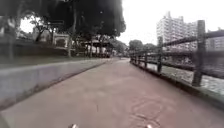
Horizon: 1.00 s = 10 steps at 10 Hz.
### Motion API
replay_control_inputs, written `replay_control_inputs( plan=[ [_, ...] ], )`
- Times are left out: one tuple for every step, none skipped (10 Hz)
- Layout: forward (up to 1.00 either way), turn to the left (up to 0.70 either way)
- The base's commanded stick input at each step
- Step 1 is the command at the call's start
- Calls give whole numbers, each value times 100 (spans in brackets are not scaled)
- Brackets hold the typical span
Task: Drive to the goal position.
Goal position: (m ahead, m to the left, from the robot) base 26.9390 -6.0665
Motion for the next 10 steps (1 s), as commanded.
replay_control_inputs(
  plan=[
    [100, 0],
    [100, 0],
    [100, 0],
    [100, 0],
    [100, 0],
    [100, 0],
    [100, 0],
    [100, 0],
    [100, 0],
    [100, 0]
  ],
)
